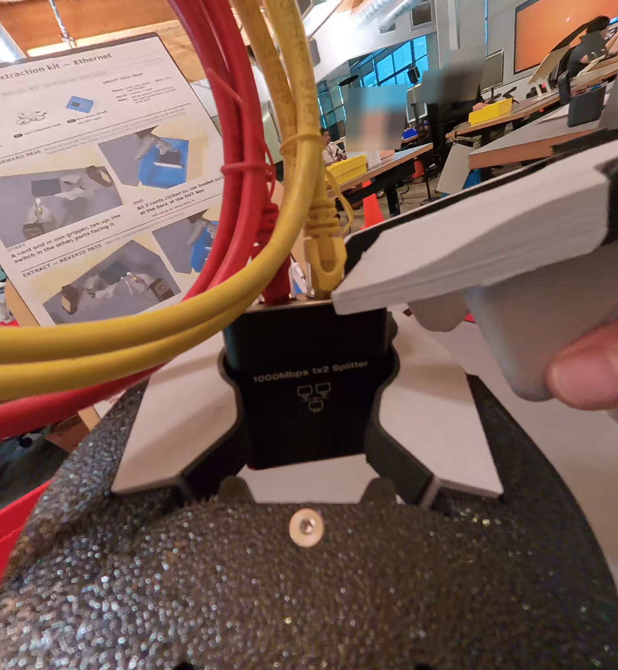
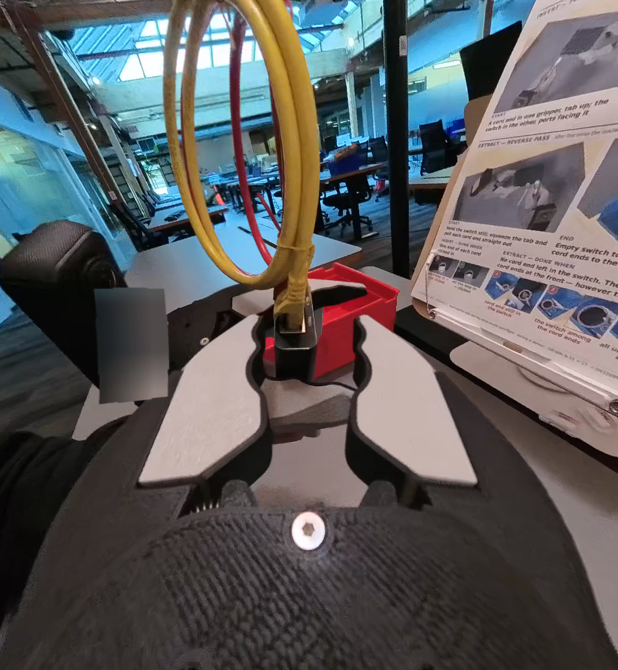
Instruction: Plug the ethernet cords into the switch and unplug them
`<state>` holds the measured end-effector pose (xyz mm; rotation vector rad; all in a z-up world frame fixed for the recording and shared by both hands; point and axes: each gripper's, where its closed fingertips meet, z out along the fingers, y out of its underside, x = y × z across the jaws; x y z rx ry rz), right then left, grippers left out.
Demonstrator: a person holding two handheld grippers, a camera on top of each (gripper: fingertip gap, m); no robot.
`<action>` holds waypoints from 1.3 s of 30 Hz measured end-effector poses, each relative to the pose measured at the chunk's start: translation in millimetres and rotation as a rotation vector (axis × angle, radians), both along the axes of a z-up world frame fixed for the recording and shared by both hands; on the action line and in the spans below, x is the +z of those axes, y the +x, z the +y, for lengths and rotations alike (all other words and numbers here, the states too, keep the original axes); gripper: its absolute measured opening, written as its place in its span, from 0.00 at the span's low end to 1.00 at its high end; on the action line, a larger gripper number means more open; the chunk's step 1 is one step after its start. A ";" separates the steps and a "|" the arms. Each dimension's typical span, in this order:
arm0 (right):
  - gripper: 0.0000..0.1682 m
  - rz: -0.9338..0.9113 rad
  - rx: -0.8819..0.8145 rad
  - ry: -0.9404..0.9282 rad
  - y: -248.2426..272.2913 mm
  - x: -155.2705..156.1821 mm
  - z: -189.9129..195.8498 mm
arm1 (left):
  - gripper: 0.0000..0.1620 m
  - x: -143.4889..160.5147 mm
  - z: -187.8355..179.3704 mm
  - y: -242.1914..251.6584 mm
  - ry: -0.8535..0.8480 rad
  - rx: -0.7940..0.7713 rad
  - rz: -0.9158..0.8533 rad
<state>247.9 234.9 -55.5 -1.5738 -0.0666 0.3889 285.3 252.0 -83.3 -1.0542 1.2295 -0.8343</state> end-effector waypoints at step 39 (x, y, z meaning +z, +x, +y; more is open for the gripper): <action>0.09 0.031 0.141 0.068 -20.7 9.6 -5.1 | 0.48 9.2 -1.6 -5.3 0.154 -0.019 -0.074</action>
